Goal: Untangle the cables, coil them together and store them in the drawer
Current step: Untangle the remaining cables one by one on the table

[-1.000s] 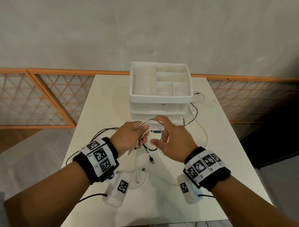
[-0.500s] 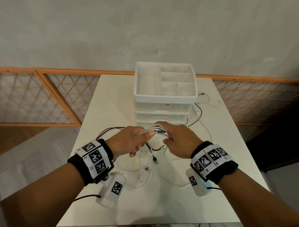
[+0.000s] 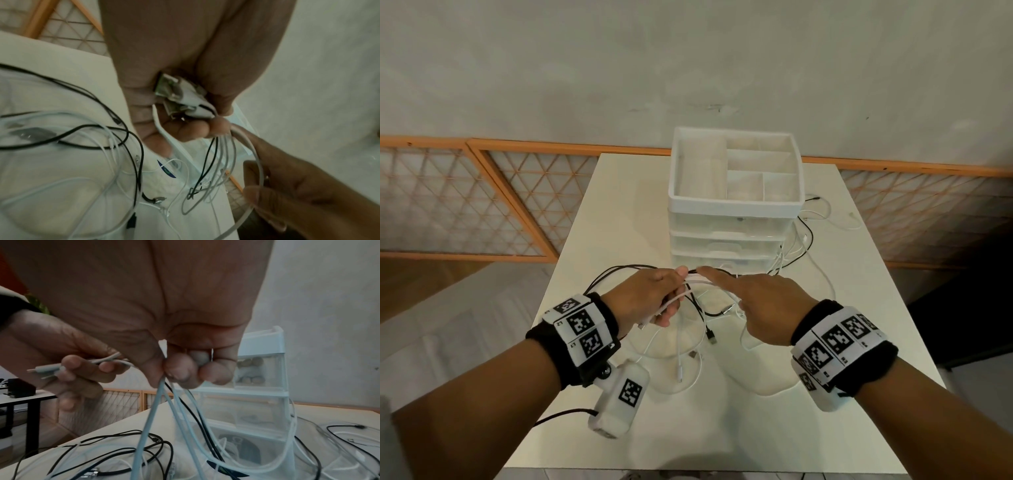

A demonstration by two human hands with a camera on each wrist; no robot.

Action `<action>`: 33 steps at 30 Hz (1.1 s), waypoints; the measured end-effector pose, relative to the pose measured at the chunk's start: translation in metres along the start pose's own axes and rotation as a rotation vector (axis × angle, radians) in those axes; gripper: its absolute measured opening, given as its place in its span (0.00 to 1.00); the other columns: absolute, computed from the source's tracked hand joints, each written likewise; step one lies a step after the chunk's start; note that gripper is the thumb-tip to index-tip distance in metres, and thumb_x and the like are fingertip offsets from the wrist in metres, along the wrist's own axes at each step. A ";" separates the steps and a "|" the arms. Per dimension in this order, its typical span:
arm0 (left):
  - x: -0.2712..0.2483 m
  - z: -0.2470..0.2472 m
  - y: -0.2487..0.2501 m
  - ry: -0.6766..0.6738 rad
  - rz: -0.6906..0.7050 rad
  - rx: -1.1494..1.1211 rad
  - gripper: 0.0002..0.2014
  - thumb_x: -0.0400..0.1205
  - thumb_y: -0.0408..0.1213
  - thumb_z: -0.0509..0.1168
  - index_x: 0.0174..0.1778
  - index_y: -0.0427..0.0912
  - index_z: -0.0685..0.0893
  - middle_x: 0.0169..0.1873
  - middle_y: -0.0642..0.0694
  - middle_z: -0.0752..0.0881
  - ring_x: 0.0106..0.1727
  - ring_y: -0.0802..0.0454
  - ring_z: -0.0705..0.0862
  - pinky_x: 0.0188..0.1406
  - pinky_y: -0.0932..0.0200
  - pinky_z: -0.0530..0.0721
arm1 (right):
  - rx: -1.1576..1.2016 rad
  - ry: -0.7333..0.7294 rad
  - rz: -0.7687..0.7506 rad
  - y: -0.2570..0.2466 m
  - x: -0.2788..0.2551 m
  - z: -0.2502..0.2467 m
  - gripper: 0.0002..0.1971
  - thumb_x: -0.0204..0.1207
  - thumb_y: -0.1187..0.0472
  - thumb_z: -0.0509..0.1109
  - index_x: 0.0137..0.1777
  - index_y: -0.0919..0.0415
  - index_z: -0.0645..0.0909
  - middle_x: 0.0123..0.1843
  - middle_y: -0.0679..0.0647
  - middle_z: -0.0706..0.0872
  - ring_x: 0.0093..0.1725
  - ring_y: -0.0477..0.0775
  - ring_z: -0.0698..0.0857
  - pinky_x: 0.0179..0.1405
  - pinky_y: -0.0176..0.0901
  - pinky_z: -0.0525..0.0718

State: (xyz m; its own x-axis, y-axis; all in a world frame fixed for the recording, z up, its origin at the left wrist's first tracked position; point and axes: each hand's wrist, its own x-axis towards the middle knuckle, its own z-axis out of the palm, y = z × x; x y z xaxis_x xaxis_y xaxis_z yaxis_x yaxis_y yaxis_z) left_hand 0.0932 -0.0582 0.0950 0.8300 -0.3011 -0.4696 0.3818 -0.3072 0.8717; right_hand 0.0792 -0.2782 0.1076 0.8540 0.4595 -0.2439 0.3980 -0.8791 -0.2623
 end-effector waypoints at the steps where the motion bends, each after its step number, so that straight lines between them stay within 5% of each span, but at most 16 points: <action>1: 0.001 -0.002 -0.001 0.013 -0.027 -0.056 0.21 0.87 0.54 0.58 0.38 0.41 0.79 0.22 0.46 0.80 0.25 0.53 0.76 0.43 0.49 0.86 | -0.006 -0.011 0.003 0.002 -0.001 -0.002 0.49 0.76 0.68 0.58 0.78 0.21 0.35 0.53 0.49 0.83 0.50 0.58 0.83 0.45 0.49 0.80; 5: 0.001 0.003 -0.002 0.012 0.002 -0.060 0.21 0.88 0.51 0.59 0.37 0.38 0.80 0.23 0.44 0.82 0.25 0.50 0.80 0.47 0.47 0.87 | -0.047 -0.009 0.021 -0.005 0.003 -0.001 0.49 0.76 0.66 0.59 0.78 0.24 0.31 0.51 0.48 0.83 0.47 0.59 0.83 0.43 0.50 0.80; 9: -0.003 0.010 0.000 -0.014 0.035 0.048 0.21 0.89 0.50 0.57 0.37 0.37 0.80 0.21 0.45 0.81 0.25 0.49 0.80 0.33 0.58 0.86 | -0.091 -0.002 0.042 -0.008 0.010 0.003 0.49 0.76 0.65 0.59 0.80 0.27 0.30 0.55 0.49 0.84 0.47 0.59 0.84 0.43 0.50 0.81; 13: -0.005 0.004 -0.002 0.026 0.016 -0.039 0.20 0.89 0.47 0.58 0.38 0.37 0.80 0.22 0.44 0.82 0.24 0.48 0.80 0.30 0.58 0.85 | -0.081 -0.017 0.031 -0.002 0.005 -0.002 0.47 0.77 0.66 0.56 0.78 0.19 0.36 0.42 0.46 0.75 0.42 0.54 0.77 0.40 0.46 0.73; 16: 0.000 0.002 -0.005 0.099 0.000 -0.125 0.19 0.90 0.44 0.57 0.39 0.35 0.80 0.23 0.42 0.85 0.24 0.49 0.84 0.38 0.51 0.88 | -0.071 -0.021 0.021 0.000 0.001 -0.005 0.46 0.78 0.67 0.56 0.78 0.19 0.37 0.39 0.45 0.71 0.41 0.54 0.75 0.40 0.46 0.72; 23: 0.009 -0.001 -0.011 0.307 -0.059 -0.189 0.15 0.91 0.42 0.52 0.45 0.37 0.75 0.32 0.39 0.92 0.41 0.40 0.92 0.36 0.53 0.87 | -0.007 -0.038 -0.016 0.004 -0.009 -0.004 0.47 0.74 0.71 0.54 0.79 0.18 0.47 0.43 0.45 0.73 0.44 0.54 0.77 0.43 0.44 0.76; 25: 0.009 0.002 -0.008 0.272 -0.051 -0.186 0.16 0.92 0.42 0.51 0.43 0.37 0.74 0.36 0.36 0.93 0.40 0.40 0.92 0.45 0.47 0.87 | 0.004 -0.053 -0.017 0.004 -0.012 -0.006 0.47 0.75 0.71 0.54 0.78 0.18 0.48 0.41 0.43 0.71 0.45 0.54 0.76 0.44 0.45 0.76; 30: 0.001 0.029 0.008 -0.001 0.016 -0.092 0.17 0.92 0.43 0.51 0.41 0.36 0.72 0.43 0.30 0.92 0.45 0.32 0.92 0.46 0.45 0.83 | -0.008 0.048 0.015 -0.004 -0.004 -0.004 0.49 0.75 0.68 0.58 0.78 0.20 0.36 0.45 0.45 0.77 0.45 0.55 0.79 0.43 0.48 0.79; 33: -0.001 0.041 0.007 -0.093 0.055 -0.044 0.16 0.91 0.45 0.51 0.47 0.36 0.73 0.34 0.33 0.91 0.40 0.35 0.89 0.45 0.48 0.85 | 0.016 0.123 0.092 -0.003 0.000 -0.003 0.49 0.76 0.67 0.59 0.80 0.26 0.32 0.47 0.50 0.82 0.44 0.59 0.83 0.42 0.51 0.83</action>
State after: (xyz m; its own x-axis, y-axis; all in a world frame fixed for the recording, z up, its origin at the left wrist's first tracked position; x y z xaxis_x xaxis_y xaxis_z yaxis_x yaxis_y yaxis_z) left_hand 0.0781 -0.0971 0.0958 0.8097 -0.3991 -0.4303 0.3563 -0.2485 0.9007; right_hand 0.0794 -0.2758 0.1116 0.9217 0.3570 -0.1518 0.3113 -0.9142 -0.2596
